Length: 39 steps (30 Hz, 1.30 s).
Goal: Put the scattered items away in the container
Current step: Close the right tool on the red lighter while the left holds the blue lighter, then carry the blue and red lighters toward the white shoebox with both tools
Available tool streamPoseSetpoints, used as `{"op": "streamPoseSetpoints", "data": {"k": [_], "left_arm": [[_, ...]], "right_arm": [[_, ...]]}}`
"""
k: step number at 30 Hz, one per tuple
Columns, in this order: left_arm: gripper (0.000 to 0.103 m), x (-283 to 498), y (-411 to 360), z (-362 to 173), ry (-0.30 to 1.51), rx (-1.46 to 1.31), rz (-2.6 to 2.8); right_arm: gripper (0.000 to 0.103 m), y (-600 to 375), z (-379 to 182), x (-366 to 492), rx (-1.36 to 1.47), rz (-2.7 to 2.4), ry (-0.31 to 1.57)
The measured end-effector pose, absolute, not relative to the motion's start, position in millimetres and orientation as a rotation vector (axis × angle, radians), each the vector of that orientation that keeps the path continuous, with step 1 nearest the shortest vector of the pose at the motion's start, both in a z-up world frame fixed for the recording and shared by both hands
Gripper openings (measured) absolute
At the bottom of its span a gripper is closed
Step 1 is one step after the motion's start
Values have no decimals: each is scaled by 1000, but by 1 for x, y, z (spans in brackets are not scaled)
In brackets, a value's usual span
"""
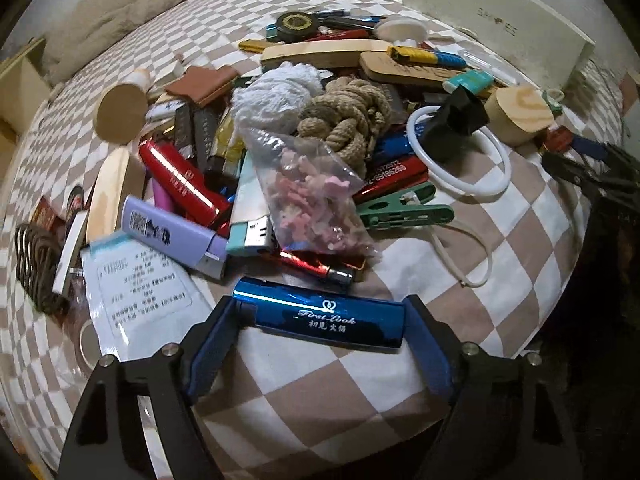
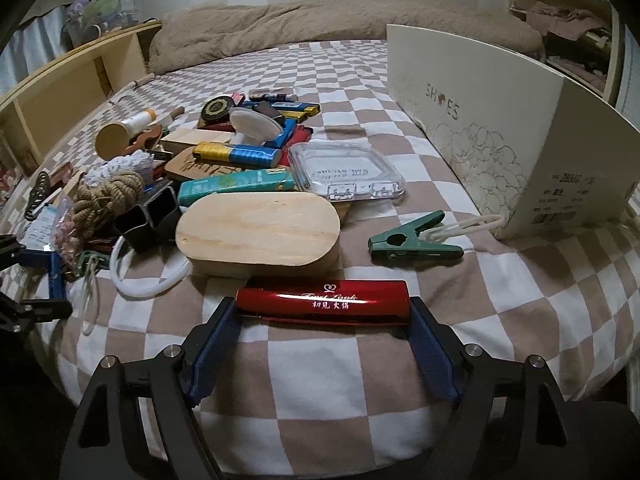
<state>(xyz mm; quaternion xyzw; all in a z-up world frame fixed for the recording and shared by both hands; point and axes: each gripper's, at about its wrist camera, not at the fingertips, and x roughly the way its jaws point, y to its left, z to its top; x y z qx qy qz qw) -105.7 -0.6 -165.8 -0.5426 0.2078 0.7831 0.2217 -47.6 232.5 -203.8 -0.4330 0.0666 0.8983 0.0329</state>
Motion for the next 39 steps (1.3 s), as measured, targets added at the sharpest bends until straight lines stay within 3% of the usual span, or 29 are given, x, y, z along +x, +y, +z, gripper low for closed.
{"op": "streamPoseSetpoints", "data": {"k": [15,20,39], "left_arm": [[83,-88,2,-161,487,-1537,2222],[83,-87,5,-154,354,-1538,2234],[83,-89,60,-95,286,-1287,2364]], "right_arm": [[83,223,-198,-34,-1422,2799,198],[83,228,-192,-30,-1429,2808,250],[83,248,-142,-32,-1260,2877,227]]}}
